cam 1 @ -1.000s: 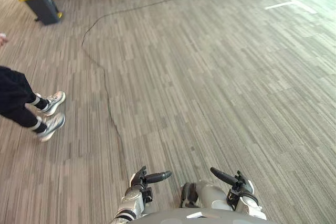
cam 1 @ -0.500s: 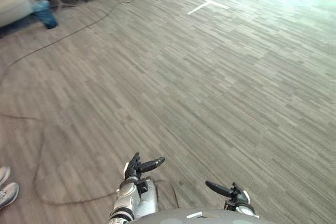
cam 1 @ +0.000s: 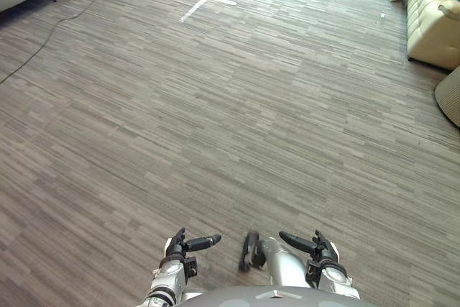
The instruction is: Pick up cushions and gather them together orderly.
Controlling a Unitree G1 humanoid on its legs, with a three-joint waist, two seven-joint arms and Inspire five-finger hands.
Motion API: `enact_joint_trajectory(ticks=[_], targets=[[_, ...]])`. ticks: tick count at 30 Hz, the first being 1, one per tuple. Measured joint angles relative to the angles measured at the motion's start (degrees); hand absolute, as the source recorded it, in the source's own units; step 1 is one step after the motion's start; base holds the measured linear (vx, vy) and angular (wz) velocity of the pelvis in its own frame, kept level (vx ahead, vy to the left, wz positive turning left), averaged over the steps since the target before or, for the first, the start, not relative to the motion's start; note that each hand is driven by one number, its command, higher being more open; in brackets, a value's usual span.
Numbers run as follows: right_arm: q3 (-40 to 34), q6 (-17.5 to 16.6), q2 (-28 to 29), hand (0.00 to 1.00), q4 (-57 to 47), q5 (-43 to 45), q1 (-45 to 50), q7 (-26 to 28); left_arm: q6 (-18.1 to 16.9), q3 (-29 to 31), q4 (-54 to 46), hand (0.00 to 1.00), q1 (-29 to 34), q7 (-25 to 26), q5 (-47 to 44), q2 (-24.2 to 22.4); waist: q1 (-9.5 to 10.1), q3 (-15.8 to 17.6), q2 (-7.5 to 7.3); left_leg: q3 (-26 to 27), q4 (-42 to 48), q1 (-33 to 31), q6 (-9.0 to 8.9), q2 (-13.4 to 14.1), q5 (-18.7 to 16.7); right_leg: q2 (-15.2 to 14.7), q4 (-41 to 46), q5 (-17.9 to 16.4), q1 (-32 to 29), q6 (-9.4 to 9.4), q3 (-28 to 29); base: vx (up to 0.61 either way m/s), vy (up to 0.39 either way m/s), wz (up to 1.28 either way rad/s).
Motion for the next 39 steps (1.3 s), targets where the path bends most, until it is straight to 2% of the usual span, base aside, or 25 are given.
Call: enact_joint_trajectory(ticks=[1, 2, 3, 4, 5, 6, 8, 10, 11, 15, 16, 17, 20, 21, 22, 23, 24, 25, 26, 28, 32, 34, 35, 37, 39], targets=[[-2.1, 0.5, 0.2, 1.0, 0.2, 0.2, 0.3, 0.1, 0.0, 0.1, -0.1, 1.0, 0.2, -0.1, 2.1, -0.6, -0.3, 0.0, 0.38, -0.6, 5.0, -0.5, -2.52, 1.2, 2.6, 0.3, 0.1, -2.6, 2.3, 0.19, -0.4, 0.44, -0.253, 0.11], [-2.1, 0.6, 0.3, 1.0, 0.1, 0.1, 0.4, 0.0, 0.0, 0.2, -0.2, 1.0, 0.3, -0.1, 2.2, -0.8, -0.32, 0.0, 0.48, -1.0, 7.4, -1.3, -3.2, 1.8, 2.9, 0.5, -0.4, -2.9, 3.2, 0.28, -0.5, 0.37, -0.254, 0.12], [-1.4, 0.7, 0.4, 1.0, -0.3, 0.1, 0.8, 0.0, 0.2, 0.9, -1.0, 1.0, 0.7, -0.2, 2.5, -1.2, -0.76, 0.2, 0.8, -2.9, 16.5, -4.6, -5.75, 3.7, 3.9, 1.5, -2.2, -3.5, 5.7, 1.2, -0.5, 0.27, -0.211, 0.0], [0.0, 0.8, 0.3, 1.0, -0.8, 0.0, 1.5, 0.0, 0.1, 2.4, -2.5, 1.0, 1.1, -0.2, 3.1, -1.8, -0.76, 0.1, 1.65, -6.1, 33.0, -11.4, -10.54, 6.0, 4.5, 3.6, -5.5, -3.5, 9.4, 1.69, -0.4, 0.3, -0.225, -0.09], [0.7, 0.9, 0.4, 1.0, -0.9, 0.0, 1.7, 0.0, 0.0, 2.5, -3.4, 1.0, 1.4, -0.2, 3.2, -1.9, -0.74, 0.0, 2.01, -6.5, 39.7, -14.3, -11.08, 7.1, 3.8, 4.6, -7.1, -3.5, 11.1, 1.8, -0.2, 0.24, -0.155, -0.37], [1.4, 1.2, 0.2, 1.0, -1.0, -0.2, 1.9, 0.1, -0.1, 3.4, -4.7, 1.0, 1.9, -0.2, 3.2, -2.0, -0.61, 0.0, 2.24, -6.4, 47.0, -18.2, -10.69, 7.9, 2.8, 6.1, -9.0, -3.4, 13.8, 1.84, 1.2, 0.24, -0.104, -0.64], [3.1, 1.3, 0.0, 1.0, -1.1, -0.5, 2.3, -0.1, -0.2, 4.4, -6.6, 1.0, 2.9, 0.0, 3.0, -1.8, -0.19, -0.1, 2.17, -4.9, 49.8, -24.5, -6.78, 8.6, -1.0, 8.1, -12.9, -3.3, 18.6, 1.99, 4.1, 0.27, -0.039, -0.77], [3.0, 1.5, 0.0, 1.0, -0.4, -0.5, 2.5, -0.6, -1.2, 4.8, -8.0, 1.0, 3.0, 0.1, 2.9, -1.9, 0.99, 0.1, 1.85, -2.8, 41.8, -29.0, -2.02, 8.3, -4.4, 8.4, -15.3, -3.0, 22.2, 2.4, 7.7, 0.24, 0.016, -0.93], [3.0, 1.7, 0.0, 1.0, -0.3, -0.5, 2.5, -0.8, -1.8, 5.8, -8.5, 1.0, 3.0, 0.1, 2.9, -2.5, 1.12, 0.2, 1.98, -2.9, 35.9, -30.7, -0.94, 7.7, -5.0, 8.4, -16.7, -3.1, 24.0, 2.47, 9.4, 0.2, 0.036, -0.88], [3.6, 1.9, -0.1, 1.0, 0.0, -0.5, 2.8, -1.3, -3.1, 6.7, -9.7, 1.0, 2.9, 0.2, 2.9, -3.5, 2.06, 0.1, 1.94, -5.5, 14.7, -34.7, -1.98, 5.4, -3.3, 8.3, -20.3, -4.1, 28.4, 4.13, 15.4, 0.36, 0.119, -0.69], [3.6, 1.9, -0.1, 1.0, 0.0, -0.5, 2.8, -1.3, -3.1, 6.7, -9.7, 1.0, 2.9, 0.2, 2.9, -3.5, 2.08, 0.1, 1.94, -5.5, 14.6, -34.7, -1.98, 5.4, -3.2, 8.3, -20.3, -4.2, 28.4, 4.14, 15.5, 0.46, 0.174, -0.74], [3.7, 2.0, 0.0, 1.0, 0.1, -0.9, 3.1, -1.6, -3.2, 6.7, -9.8, 1.0, 2.8, 0.1, 2.5, -3.6, 2.39, 0.0, 1.87, -5.0, 10.6, -35.2, -1.97, 4.8, -0.9, 8.2, -21.6, -5.4, 31.0, 5.18, 18.3, 0.6, 0.245, -0.67], [3.8, 2.1, 0.7, 1.0, 0.1, -1.0, 4.1, -1.8, -2.7, 6.7, -9.6, 1.0, 2.7, 0.2, 1.8, -3.3, 3.12, -1.4, 0.93, -5.4, 11.9, -35.1, 2.37, 3.4, 5.3, 6.9, -21.8, -7.7, 33.5, 6.93, 21.6, 0.54, 0.228, -0.65], [4.2, 2.1, 1.3, 1.0, 0.2, -1.0, 4.7, -1.8, -2.0, 6.6, -9.1, 1.0, 2.5, 0.2, 1.8, -2.9, 3.12, -2.8, -0.73, -4.4, 12.8, -34.8, 1.81, 2.3, 6.6, 4.7, -18.8, -8.9, 32.3, 8.81, 22.8, 0.68, 0.286, -0.63], [4.9, 2.2, 2.0, 1.0, -0.1, -1.1, 4.9, -1.4, -1.7, 6.5, -8.4, 1.0, 2.1, 0.4, 1.8, -2.0, 3.38, -3.2, -2.62, -1.0, 12.9, -32.0, 3.39, 0.6, 4.5, 2.1, -5.2, -9.2, 26.7, 10.1, 23.2, 0.56, 0.243, -0.48], [5.0, 2.2, 2.0, 1.0, -0.1, -1.1, 4.9, -1.4, -1.7, 6.5, -8.3, 1.0, 2.1, 0.4, 1.8, -2.0, 3.39, -3.2, -2.71, -0.8, 12.9, -31.9, 3.41, 0.5, 4.4, 2.0, -4.2, -9.2, 26.4, 10.13, 23.2, 0.56, 0.263, -0.5], [5.2, 2.1, 2.0, 1.0, -0.4, -1.2, 4.8, -0.9, -1.3, 6.5, -6.7, 1.0, 1.3, 0.6, 1.8, -1.2, 3.51, -3.0, -3.79, 1.0, 11.9, -27.7, 4.2, -1.2, 2.3, -0.1, 12.6, -5.6, 20.4, 14.08, 22.9, 0.53, 0.241, -0.42], [5.2, 1.8, 1.5, 1.0, -1.4, -1.2, 4.9, -0.4, -0.9, 6.2, -5.3, 1.0, 1.1, 1.0, 1.8, -0.9, 3.1, -2.5, -3.08, 1.1, 11.1, -23.1, 3.73, -1.9, -1.1, -1.8, 25.5, -4.9, 15.0, 13.54, 21.8, 0.52, 0.226, -0.45], [5.2, 1.7, 1.3, 1.0, -1.6, -1.1, 4.9, -0.4, -0.9, 6.1, -4.9, 1.0, 1.1, 1.2, 1.8, -0.9, 3.07, -2.3, -2.9, 1.0, 10.8, -21.8, 3.61, -1.9, -2.0, -2.0, 27.7, -5.2, 13.9, 13.31, 21.3, 0.5, 0.176, -0.31], [5.1, 1.2, 0.7, 1.0, -3.8, -1.2, 4.9, -0.4, -0.5, 5.6, -4.6, 1.0, 1.6, 1.6, 1.8, -0.8, 2.22, -2.0, -1.47, 0.8, 8.9, -14.9, 2.79, -1.3, -6.2, -3.6, 31.4, -6.8, 5.8, 11.09, 14.9, 0.53, 0.087, -0.13], [4.8, 0.8, 0.7, 1.0, -4.2, -1.0, 3.5, -0.5, -0.2, 5.1, -3.6, 1.0, 1.8, 1.6, 1.5, -0.6, 1.4, -1.5, -1.24, 0.7, 4.1, -8.3, 2.29, 0.4, -7.2, -3.3, 20.0, -8.0, -1.9, 9.41, 7.7, 0.48, -0.07, 0.12], [4.7, 0.6, 0.8, 1.0, -4.4, -1.1, 3.4, -0.5, 0.0, 1.9, -2.7, 1.0, 1.8, 1.4, 1.5, -0.2, 0.51, -1.5, -1.74, -0.3, 1.0, -4.7, 1.47, 0.6, -7.6, -3.3, 5.4, -4.0, -3.2, 10.9, 7.7, 0.66, -0.216, 0.39], [4.3, 0.6, 0.3, 1.0, -3.9, -1.1, 2.4, -0.4, 0.1, 0.8, -1.9, 1.0, 1.4, 1.1, 1.6, -0.9, 0.52, -0.9, -0.34, -2.1, 0.4, -2.5, 0.09, 1.9, -8.2, -2.2, 5.9, -1.3, -1.4, 5.71, 5.7, 0.7, -0.259, 0.33], [3.2, 0.7, 0.1, 1.0, -3.3, -1.5, 1.5, -0.5, -0.1, -0.1, -2.2, 1.0, 1.4, 0.2, 1.7, -1.9, 0.49, -0.9, 0.18, -4.2, 1.3, -3.3, -0.44, 1.1, -5.6, -2.2, 7.7, -3.9, -0.8, 4.3, 5.8, 0.57, -0.218, 0.26], [1.9, 1.3, 0.5, 1.0, -2.2, -1.5, 1.6, -0.5, -0.1, 0.0, -2.3, 1.0, 1.4, 0.1, 2.0, -2.9, 0.3, -1.0, 0.54, -4.7, 7.4, -3.8, -2.75, 2.8, -2.7, -2.2, 7.4, -7.2, 3.2, 3.02, 4.1, 0.46, -0.246, 0.45]])
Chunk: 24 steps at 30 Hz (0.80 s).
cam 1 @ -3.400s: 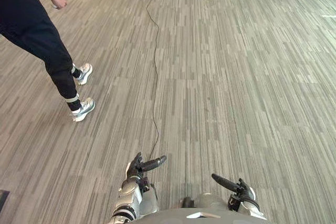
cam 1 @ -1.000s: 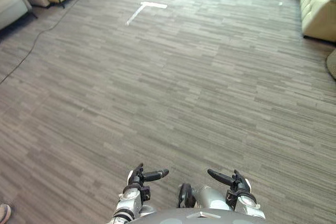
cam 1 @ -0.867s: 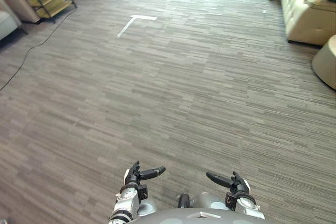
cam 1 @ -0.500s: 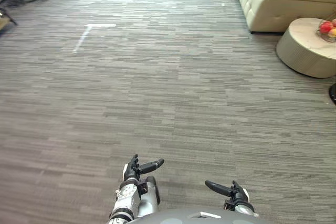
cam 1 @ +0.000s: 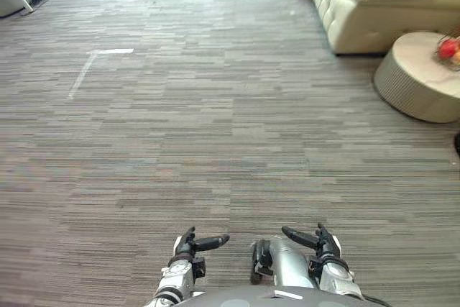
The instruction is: Pick up cushions and gather them together orderly.
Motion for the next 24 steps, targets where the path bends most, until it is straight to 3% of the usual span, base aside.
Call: enact_joint_trajectory(ticks=[1, 2, 3, 4, 5, 7, 9, 12, 13, 15, 16, 17, 18, 19, 20, 21, 22, 24], targets=[[0.9, 0.2, -0.1, 1.0, -0.1, -0.6, 0.5, 0.0, 0.0, 0.1, -0.6, 1.0, 0.1, -0.4, 0.1, -0.2, -0.41, 0.0, 0.56, -4.5, 16.4, -7.4, -5.34, 2.5, 2.6, 1.2, -4.3, -1.4, 4.9, 0.84, -1.7, 0.38, -0.229, 0.46], [1.0, 0.2, -0.2, 1.0, -0.1, -0.6, 0.7, 0.0, 0.1, 0.1, -0.8, 1.0, 0.0, -0.4, 0.1, -0.2, -0.4, 0.0, 0.6, -5.2, 19.1, -8.5, -6.39, 2.8, 3.2, 1.4, -5.0, -1.4, 5.5, 0.85, -1.8, 0.35, -0.176, 0.49], [1.6, 0.3, -0.5, 1.0, 0.1, -0.8, 1.1, 0.0, 0.0, 1.3, -2.3, 1.0, 0.3, -0.4, 0.3, -0.3, -0.05, -0.1, 1.27, -6.3, 33.4, -15.2, -8.35, 4.8, 3.5, 3.2, -8.5, -1.2, 9.5, 0.99, -2.7, 0.26, -0.103, 0.13], [2.0, 0.4, -0.6, 1.0, 0.1, -0.8, 1.2, 0.0, -0.1, 2.2, -3.0, 1.0, 0.4, -0.3, 0.4, -0.3, 0.1, -0.1, 1.42, -5.8, 38.7, -17.7, -7.76, 5.7, 3.1, 4.0, -10.3, -1.2, 11.6, 1.02, -2.9, 0.3, -0.085, 0.07], [3.2, 0.7, -0.8, 1.0, 0.3, -0.5, 1.7, -0.2, -0.3, 3.7, -4.1, 1.0, 0.9, 0.1, 0.4, -0.2, 0.53, -0.2, 1.25, -4.2, 43.3, -22.1, -4.92, 6.4, 1.6, 5.2, -13.8, -1.2, 16.1, 1.1, -2.9, 0.29, -0.048, -0.13], [3.5, 0.8, -0.9, 1.0, 1.2, -0.5, 1.8, -0.2, -0.8, 4.6, -5.1, 1.0, 1.1, 0.2, 0.1, -0.2, 0.95, -0.1, 1.18, 0.4, 38.7, -25.9, -0.01, 6.3, -1.2, 5.4, -17.8, -0.8, 21.4, 1.84, -2.5, 0.31, -0.02, -0.24], [3.8, 1.1, -1.0, 1.0, 1.3, -0.6, 1.9, -0.3, -1.9, 4.5, -5.9, 1.0, 1.1, -0.1, -0.1, -0.6, 1.86, -0.1, 1.37, 2.2, 27.6, -29.1, 2.0, 5.6, -2.2, 5.4, -21.6, -0.4, 25.0, 2.72, -1.2, 0.3, 0.042, -0.32], [4.7, 1.1, -1.0, 1.0, 1.8, -0.6, 1.8, -0.5, -3.0, 4.6, -6.7, 1.0, 1.1, -0.3, -0.1, -0.6, 2.41, 0.0, 1.05, -0.7, 11.0, -31.8, 1.54, 4.5, -0.8, 5.0, -23.5, -1.2, 27.8, 4.33, 0.6, 0.38, 0.139, -0.36], [5.9, 1.2, -1.2, 1.0, 2.5, -0.6, 1.7, -1.0, -3.3, 4.6, -7.3, 1.0, 0.9, -0.4, -0.3, -0.5, 3.23, 0.2, 0.62, -2.7, 4.9, -32.8, 1.18, 3.7, 1.5, 3.9, -23.5, -2.5, 28.9, 6.07, 2.4, 0.51, 0.28, -0.56], [6.2, 1.2, -1.3, 1.0, 2.6, -0.6, 1.9, -1.3, -3.5, 4.6, -7.3, 1.0, 0.7, -0.4, -0.5, -0.5, 3.45, 0.2, 0.54, -2.4, 1.9, -33.0, 1.19, 3.6, 3.5, 2.7, -23.5, -4.3, 30.0, 7.94, 4.4, 0.47, 0.295, -0.68], [6.1, 1.4, -0.7, 1.0, 3.0, -0.6, 2.0, -1.5, -3.5, 4.6, -7.3, 1.0, 0.7, -0.1, -0.5, -0.2, 3.67, -0.3, -0.35, -1.4, 5.5, -33.5, 1.8, 2.8, 9.2, 0.6, -23.6, -5.9, 31.8, 9.89, 6.5, 0.67, 0.423, -0.54], [6.1, 1.4, -0.7, 1.0, 3.0, -0.6, 2.0, -1.5, -3.5, 4.6, -7.3, 1.0, 0.7, -0.1, -0.6, -0.2, 3.67, -0.3, -0.43, -1.3, 5.7, -33.5, 1.94, 2.7, 9.4, 0.5, -23.7, -6.0, 31.9, 10.03, 6.6, 0.58, 0.361, -0.55], [6.0, 1.3, -0.1, 1.0, 3.3, -0.8, 2.2, -1.4, -3.5, 4.6, -7.2, 1.0, 0.6, 0.2, -0.6, -0.4, 3.69, -1.3, -1.29, -1.3, 9.4, -34.4, 2.82, 1.2, 10.5, -1.6, -21.7, -6.1, 31.3, 10.55, 8.8, 0.71, 0.448, -0.14], [5.1, 1.5, 1.0, 1.0, 3.3, -0.8, 2.4, -1.1, -2.6, 4.5, -6.3, 1.0, -0.5, 0.4, -0.5, 0.8, 3.61, -2.0, -3.7, 0.1, 12.4, -34.0, 4.28, -1.4, 6.6, -5.3, -11.8, -4.6, 27.3, 12.2, 11.0, 0.45, 0.297, -0.1], [5.1, 1.4, 1.1, 1.0, 3.3, -0.9, 2.3, -1.1, -2.3, 4.5, -5.8, 1.0, -0.8, 0.4, -0.5, 0.8, 3.61, -2.0, -4.05, 0.4, 12.7, -33.6, 4.5, -1.9, 5.8, -5.9, -8.7, -3.8, 26.2, 12.25, 11.5, 0.67, 0.424, 0.17], [5.2, 1.5, 1.2, 1.0, 3.3, -1.9, 2.1, -0.7, -1.6, 4.4, -4.6, 1.0, -1.7, 0.7, -0.5, 1.6, 3.55, -1.7, -4.88, 0.9, 12.4, -31.4, 5.58, -3.0, 4.2, -7.5, 2.9, 1.5, 21.4, 11.85, 12.8, 0.43, 0.246, 0.12], [5.4, 1.4, 1.0, 1.0, 3.2, -2.3, 1.9, -0.5, -1.1, 4.3, -3.6, 1.0, -2.0, 1.0, -0.6, 2.2, 3.34, -1.5, -4.95, 0.9, 11.6, -29.3, 6.0, -3.5, 3.0, -8.4, 10.0, 7.6, 18.3, 11.62, 13.0, 0.51, 0.279, 0.08], [5.5, 0.8, 0.8, 1.0, 2.6, -2.9, 1.8, -0.4, -0.3, 4.2, -2.5, 1.0, -1.9, 2.1, -0.8, 3.2, 3.22, -1.1, -4.47, 0.9, 9.3, -23.3, 6.59, -4.0, 1.0, -9.7, 20.3, 7.2, 13.6, 11.68, 11.9, 0.53, 0.215, -0.04]])
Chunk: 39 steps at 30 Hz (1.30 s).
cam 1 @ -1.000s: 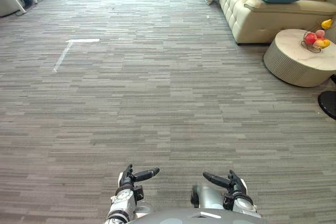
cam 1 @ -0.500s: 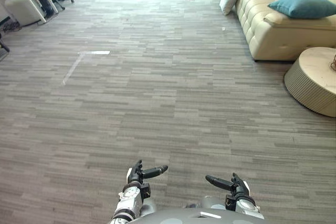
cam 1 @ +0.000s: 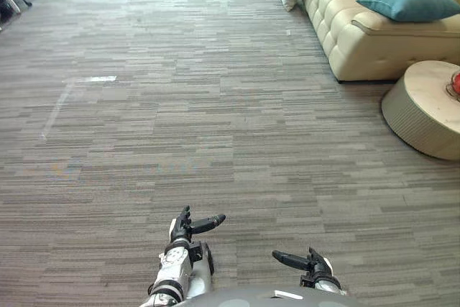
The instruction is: Pick up cushions and gather them together orderly.
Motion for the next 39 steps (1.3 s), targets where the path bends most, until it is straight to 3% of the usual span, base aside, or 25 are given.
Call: enact_joint_trajectory(ticks=[3, 4, 6, 7, 8, 9, 11, 14, 15, 16, 17, 19, 21, 22, 24, 25, 26, 28, 30, 32, 33, 35, 36, 37, 39], targets=[[-0.1, -0.9, -0.4, 1.0, -1.5, 0.0, 0.3, -0.1, 0.0, -0.2, 0.1, 1.0, 1.5, 0.8, -0.5, 0.7, -0.2, 0.3, 0.61, -0.2, -6.7, 9.2, -0.35, 0.0, -1.3, 1.7, 2.5, -3.4, -7.8, -1.45, -4.6, 0.5, 0.048, 0.0], [-0.3, -1.0, -0.5, 1.0, -1.8, 0.1, -0.1, -0.2, 0.2, -0.4, 0.6, 1.0, 1.6, 0.8, -1.0, 0.7, -0.46, 0.4, 0.87, -0.3, -9.6, 12.5, -0.38, 0.4, -1.4, 3.3, -1.9, -5.0, -10.9, -2.95, -7.3, 0.25, -0.054, 0.1], [-0.3, -1.1, -0.7, 1.0, -2.3, 0.1, -0.3, -0.2, 0.3, -0.8, 1.0, 1.0, 1.6, 0.8, -1.2, 0.5, -0.85, 0.5, 1.11, -0.7, -12.0, 15.7, -1.31, 1.2, -2.0, 5.1, -9.7, -5.6, -14.2, -3.78, -10.5, 0.46, -0.145, 0.16], [-0.3, -1.3, -0.7, 1.0, -3.0, 0.2, -0.5, -0.2, 0.4, -0.8, 1.2, 1.0, 1.6, 0.8, -1.6, 0.3, -1.35, 0.7, 1.14, -1.4, -13.1, 17.4, -3.07, 1.9, -3.2, 6.6, -17.3, -5.0, -16.3, -3.56, -11.1, 0.59, -0.26, 0.37], [-1.5, -1.3, -0.5, 1.0, -3.0, 0.6, -1.0, 0.0, 0.5, -1.3, 1.8, 1.0, 1.5, 0.5, -1.6, 0.1, -2.02, 1.1, 0.87, -2.7, -14.7, 20.0, -5.52, 2.5, -4.7, 7.8, -24.1, 0.4, -17.2, -5.27, -10.1, 0.74, -0.357, 0.49], [-3.2, -1.2, -0.5, 1.0, -2.5, 0.8, -1.4, 0.1, 0.5, -2.4, 3.1, 1.0, 1.3, 0.3, -1.5, -0.1, -2.33, 1.2, 1.69, -4.4, -16.0, 21.7, -6.12, 2.8, -5.0, 8.5, -23.4, -2.0, -15.3, -7.86, -11.5, 0.64, -0.307, 0.47], [-5.9, -1.2, -0.9, 1.0, -2.5, 0.8, -1.2, 0.1, 0.4, -3.8, 3.1, 1.0, 1.2, -0.8, -1.5, -1.1, -2.68, 1.6, 2.42, -5.8, -17.2, 22.1, -4.84, 1.7, -2.8, 8.2, -21.1, -4.7, -14.9, -7.88, -11.6, 0.41, -0.169, 0.4], [-9.0, -0.5, -1.4, 1.0, -1.8, 1.2, -0.3, -0.1, 0.4, -4.1, 3.1, 1.0, 1.5, -1.6, -0.2, -2.9, -3.2, 1.2, 3.29, -6.1, -13.2, 23.2, -6.59, 3.7, -1.2, 9.2, -19.8, -10.5, -11.0, -9.78, -13.4, 0.46, -0.203, 0.28], [-9.0, -0.5, -1.6, 1.0, -1.8, 1.2, 0.1, -0.1, 0.4, -4.1, 3.0, 1.0, 1.5, -1.8, -0.1, -3.0, -3.33, 1.0, 3.55, -6.7, -9.8, 22.1, -7.7, 4.5, -1.6, 9.8, -20.7, -11.1, -9.7, -9.78, -13.9, 0.41, -0.228, 0.29], [-8.6, -0.3, -2.1, 1.0, -1.9, 1.1, 1.0, -0.1, 0.4, -4.1, 2.4, 1.0, 1.6, -2.3, 0.8, -3.4, -3.42, 0.8, 4.06, -10.3, 7.1, 15.4, -14.73, 6.2, -1.0, 11.7, -24.1, -11.7, -5.8, -10.0, -15.0, 0.39, -0.208, 0.27], [-8.1, -0.1, -2.5, 1.0, -1.9, 1.1, 1.3, -0.1, 0.4, -3.9, 1.8, 1.0, 1.7, -2.5, 0.8, -3.4, -3.3, 0.6, 4.54, -11.8, 16.5, 11.5, -15.61, 6.7, -0.2, 13.0, -26.2, -11.8, -3.8, -10.06, -15.3, 0.44, -0.193, 0.18], [-5.7, 0.2, -3.2, 1.0, -1.5, 1.2, 1.7, -0.1, 0.3, -0.6, -0.7, 1.0, 2.0, -2.3, 0.7, -3.4, -3.02, 0.5, 4.98, -10.3, 36.2, 2.2, -14.75, 8.1, -0.6, 15.6, -31.6, -11.6, 3.2, -10.4, -15.3, 0.33, -0.061, -0.14], [-3.9, 0.4, -3.4, 1.0, -0.9, 1.2, 1.9, -0.1, 0.2, 0.2, -1.9, 1.0, 2.1, -1.9, 0.6, -3.1, -2.86, 0.6, 4.14, -7.0, 38.2, -2.2, -12.82, 8.1, -1.5, 15.8, -35.0, -11.5, 7.5, -10.53, -14.8, 0.3, -0.024, -0.2], [-3.3, 0.5, -3.6, 1.0, -0.5, 1.2, 1.9, -0.1, -0.1, 0.2, -2.7, 1.0, 2.3, -1.9, 0.4, -3.0, -2.73, 0.7, 3.91, -5.2, 36.8, -4.5, -10.75, 8.2, -2.5, 15.8, -36.8, -11.4, 9.5, -10.45, -14.3, 0.36, -0.011, -0.36], [-2.2, 1.0, -4.1, 1.0, -0.3, 1.2, 1.7, -0.1, -1.4, 0.4, -4.8, 1.0, 2.8, -2.1, 0.2, -3.7, -1.12, 0.7, 4.19, 1.0, 22.5, -8.5, -6.77, 9.0, -4.6, 15.5, -42.1, -10.6, 14.8, -8.93, -10.9, 0.46, 0.079, -0.73], [-2.2, 1.1, -3.9, 1.0, -0.4, 1.2, 1.7, -0.1, -1.6, 0.3, -5.0, 1.0, 2.8, -2.1, 0.2, -3.7, -0.74, 0.7, 4.16, 1.6, 18.9, -9.1, -6.37, 8.9, -4.3, 15.3, -42.9, -10.5, 15.9, -8.58, -10.3, 0.62, 0.195, -0.84], [-2.1, 1.1, -3.2, 1.0, -0.4, 1.2, 1.5, -0.2, -2.1, 0.3, -5.2, 1.0, 2.5, -2.2, 0.1, -3.7, 0.01, 0.8, 4.01, 1.7, 8.2, -10.6, -4.73, 8.3, -2.3, 15.0, -45.3, -10.6, 18.3, -7.45, -8.5, 0.38, 0.134, -0.61], [-1.2, 1.1, -2.9, 1.0, -0.4, 1.2, 1.3, -0.3, -2.5, 0.3, -5.3, 1.0, 2.2, -2.2, -0.4, -3.6, 0.09, 0.7, 3.9, 1.4, -1.4, -12.0, -3.77, 7.5, 3.4, 14.4, -46.9, -12.2, 20.5, -5.14, -6.3, 0.47, 0.2, -0.61], [0.2, 1.2, -2.3, 1.0, -0.4, 1.1, 1.5, -0.5, -2.5, 0.3, -4.9, 1.0, 2.0, -1.9, -0.6, -3.5, 0.77, -0.1, 2.9, 1.4, -0.2, -11.8, -3.22, 6.0, 9.8, 12.7, -47.2, -12.8, 21.9, -4.1, -2.7, 0.73, 0.326, -0.62], [-0.2, 1.3, -0.1, 1.0, -0.4, 1.2, 1.6, -0.3, -1.8, 0.2, -4.9, 1.0, 1.4, -1.9, -0.5, -2.5, 0.35, -0.8, 0.18, 2.0, 1.7, -12.0, -1.26, 3.4, 7.3, 8.9, -43.2, -11.6, 19.7, -2.8, 0.4, 0.64, 0.303, -0.09], [-0.7, 1.6, 0.5, 1.0, -0.4, 1.2, 1.5, -0.2, -1.5, 0.2, -4.8, 1.0, 1.1, -1.8, -0.7, -2.0, 0.27, -0.7, -0.82, 2.2, 3.2, -11.3, -0.75, 1.8, 5.1, 7.3, -38.5, -10.3, 18.6, -1.03, 1.5, 0.6, 0.295, 0.27], [-0.6, 1.6, 0.8, 1.0, -0.4, 0.7, 1.4, -0.1, -1.1, 0.1, -4.1, 1.0, 1.0, -1.3, -1.3, -1.8, 0.28, -0.5, -1.52, 2.8, 3.7, -7.9, -0.23, -0.1, 1.4, 5.8, -25.2, -5.8, 14.7, -0.32, 3.0, 0.53, 0.246, 0.1], [-0.3, 1.4, 0.9, 1.0, -0.5, 0.1, 1.1, 0.2, -0.9, 0.2, -3.1, 1.0, 1.0, -0.8, -1.7, -1.3, 0.19, -0.4, -1.52, 3.3, 2.3, -4.1, 0.04, -0.8, -0.7, 4.7, -11.8, 3.5, 8.8, -0.16, 4.2, 0.58, 0.23, -0.11], [0.1, 1.0, 0.7, 1.0, -1.1, -0.1, 0.9, 0.7, -0.6, 0.0, -1.9, 1.0, 1.1, -0.5, -1.7, -0.6, 0.09, -0.2, -1.48, 3.5, 0.5, 0.5, 0.45, -1.6, -2.3, 3.1, 0.8, 8.9, 2.6, 1.38, 4.3, 0.69, 0.255, -0.12], [0.1, 0.4, 0.0, 1.0, -1.9, 0.0, 0.9, 0.8, -0.2, 0.0, -1.3, 1.0, 1.2, 0.1, -1.7, -0.5, -0.02, 0.1, -0.87, 3.4, -2.0, 5.4, 0.4, -1.7, -3.5, 2.3, 8.7, 5.1, -3.3, -0.55, 2.5, 0.43, 0.089, -0.06]])
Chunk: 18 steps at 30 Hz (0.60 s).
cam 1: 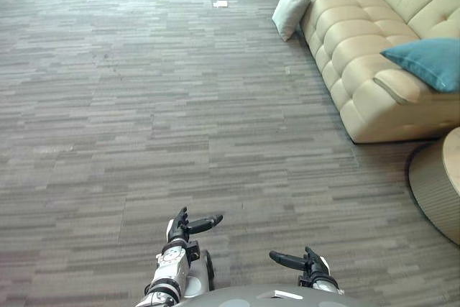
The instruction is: Pick up cushions and gather them together orderly.
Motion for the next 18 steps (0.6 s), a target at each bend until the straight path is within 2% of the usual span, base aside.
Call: enact_joint_trajectory(ticks=[1, 2, 3, 4, 6, 7, 8, 9, 10, 11, 12, 13, 14, 15, 16, 17, 18], targets=[[-0.1, -0.2, -0.5, 1.0, -1.1, 0.0, 0.0, -0.1, 0.1, -0.3, 0.2, 1.0, 0.5, 0.2, -0.1, 0.0, -0.15, 0.4, 1.12, -0.5, -3.3, 4.1, -0.13, 0.3, -0.2, 0.2, 1.3, -3.2, -4.6, -0.87, -2.4, 0.51, 0.021, 0.06], [-0.2, -0.5, -0.8, 1.0, -1.9, 0.0, 0.0, -0.1, 0.1, -0.7, 0.7, 1.0, 0.6, 0.3, -0.2, 0.0, -0.45, 0.3, 1.57, -1.0, -5.8, 6.8, -0.74, 1.1, -0.9, 0.7, 0.4, -5.4, -8.0, -0.78, -4.7, 0.63, -0.042, 0.17], [-0.4, -0.9, -1.0, 1.0, -2.0, 0.1, -0.4, -0.3, 0.2, -0.9, 1.5, 1.0, 0.5, 0.3, -0.4, 0.3, -0.76, 0.8, 1.93, -1.4, -7.9, 10.0, -0.95, 1.8, -1.0, 1.4, -3.0, -8.0, -11.0, -1.91, -7.1, 0.77, -0.187, 0.3], [-0.5, -1.2, -1.0, 1.0, -2.0, 0.1, -1.1, -0.3, 0.5, -1.7, 2.3, 1.0, 0.6, 0.3, -0.4, 0.6, -1.5, 0.9, 1.78, -1.9, -10.1, 13.4, -0.95, 2.9, -1.0, 2.3, -10.3, -9.8, -14.1, -2.91, -9.8, 0.68, -0.221, 0.3], [-0.7, -1.3, -1.1, 1.0, -2.5, 0.1, -1.2, -0.4, 0.6, -3.0, 2.4, 1.0, 0.8, 0.2, -0.4, 0.8, -2.08, 1.0, 1.44, -2.6, -12.0, 16.3, -1.98, 3.7, -2.0, 2.8, -20.1, -9.4, -16.6, -2.77, -11.3, 0.47, -0.203, 0.36], [-0.7, -1.5, -1.3, 1.0, -2.6, 0.2, -1.2, -0.3, 0.6, -3.7, 2.5, 1.0, 0.7, 0.0, -0.4, 0.9, -2.71, 1.2, 0.49, -3.8, -13.1, 18.2, -4.01, 3.6, -3.4, 2.9, -28.3, -5.6, -17.2, -4.94, -11.4, 0.59, -0.298, 0.34], [-2.4, -1.2, -2.1, 1.0, -1.2, 0.0, -2.9, -0.3, 0.6, -5.0, 3.8, 1.0, 0.6, -0.2, -0.3, 0.3, -2.58, 1.6, 2.43, -6.7, -14.5, 20.1, -5.2, 4.7, -4.4, 4.6, -27.6, -8.4, -14.9, -5.97, -13.2, 0.66, -0.298, 0.3], [-4.4, -1.1, -2.4, 1.0, -0.5, 0.0, -3.4, -0.6, 0.6, -6.2, 4.0, 1.0, 0.5, -1.2, -0.3, 0.1, -3.06, 1.8, 2.07, -11.1, -14.9, 19.5, -4.48, 1.9, -3.7, 4.2, -26.6, -9.5, -14.6, -5.7, -12.0, 0.62, -0.254, 0.18], [-5.3, -1.1, -2.6, 1.0, -0.2, 0.0, -3.2, -0.6, 0.6, -6.7, 4.0, 1.0, 0.5, -1.5, -0.2, -0.2, -3.26, 1.8, 2.18, -12.3, -14.8, 19.2, -4.13, 1.0, -2.1, 4.1, -25.7, -9.7, -14.4, -5.7, -11.4, 0.45, -0.128, 0.44], [-6.8, -0.3, -2.8, 1.0, 0.7, 0.0, -1.2, -1.0, 0.6, -6.1, 3.9, 1.0, 0.7, -1.7, 0.1, -1.1, -3.41, 1.6, 2.31, -11.1, -11.7, 19.4, -4.75, 0.7, 1.8, 4.0, -24.3, -12.1, -11.5, -8.48, -11.5, 0.44, -0.148, 0.41], [-6.7, -0.1, -2.8, 1.0, 0.7, 0.0, -0.5, -1.1, 0.5, -6.0, 3.8, 1.0, 0.8, -1.7, 0.2, -1.2, -3.36, 1.5, 2.29, -11.3, -10.6, 19.3, -5.4, 1.0, 2.2, 4.2, -24.7, -13.0, -10.6, -8.21, -11.6, 0.44, -0.164, 0.48], [-6.5, 0.1, -2.7, 1.0, 0.5, 0.0, 0.9, -1.0, 0.2, -4.6, 3.3, 1.0, 1.1, -1.8, 0.3, -1.7, -3.39, 1.0, 2.77, -11.9, -3.7, 16.9, -7.43, 2.2, 2.1, 5.3, -28.0, -15.2, -7.4, -7.5, -12.1, 0.39, -0.174, 0.27], [-5.8, 0.1, -3.2, 1.0, 0.3, 0.1, 1.9, -0.9, 0.2, -1.8, 2.5, 1.0, 0.9, -1.8, 0.3, -2.8, -3.75, 0.7, 4.21, -13.4, 13.7, 8.5, -14.03, 5.0, 4.9, 7.4, -31.8, -15.7, -4.1, -7.71, -12.9, 0.22, -0.097, 0.2], [-5.6, 0.2, -3.4, 1.0, 0.3, 0.0, 1.7, -0.9, 0.2, -1.6, 2.3, 1.0, 1.0, -1.8, 0.3, -2.9, -3.73, 0.7, 4.49, -13.5, 17.3, 7.0, -15.52, 5.7, 5.5, 7.8, -32.5, -15.7, -3.5, -7.71, -12.9, 0.36, -0.08, -0.02], [-4.7, 0.4, -4.1, 1.0, 0.5, 0.0, 1.9, -0.9, 0.2, -0.5, 1.2, 1.0, 1.3, -1.9, 0.3, -3.1, -3.64, 0.7, 5.43, -13.0, 29.4, 1.6, -15.65, 8.3, 6.1, 9.8, -35.2, -15.7, -0.3, -8.17, -13.0, 0.29, -0.015, -0.2], [-3.3, 0.7, -4.7, 1.0, 0.6, 0.0, 2.0, -1.1, 0.1, 0.7, 0.1, 1.0, 1.6, -1.9, 0.2, -3.1, -3.6, 0.9, 5.99, -12.1, 36.9, -1.7, -15.22, 10.0, 5.8, 11.3, -37.6, -16.1, 3.2, -9.02, -12.7, 0.42, 0.002, -0.3], [-1.7, 0.9, -5.1, 1.0, 1.0, 0.1, 2.0, -1.3, 0.1, 1.5, -0.9, 1.0, 2.1, -1.7, 0.2, -2.9, -3.4, 1.0, 5.8, -10.9, 40.0, -4.2, -14.05, 10.7, 5.1, 11.8, -39.4, -16.3, 6.2, -9.4, -12.4, 0.27, 0.033, -0.33]])
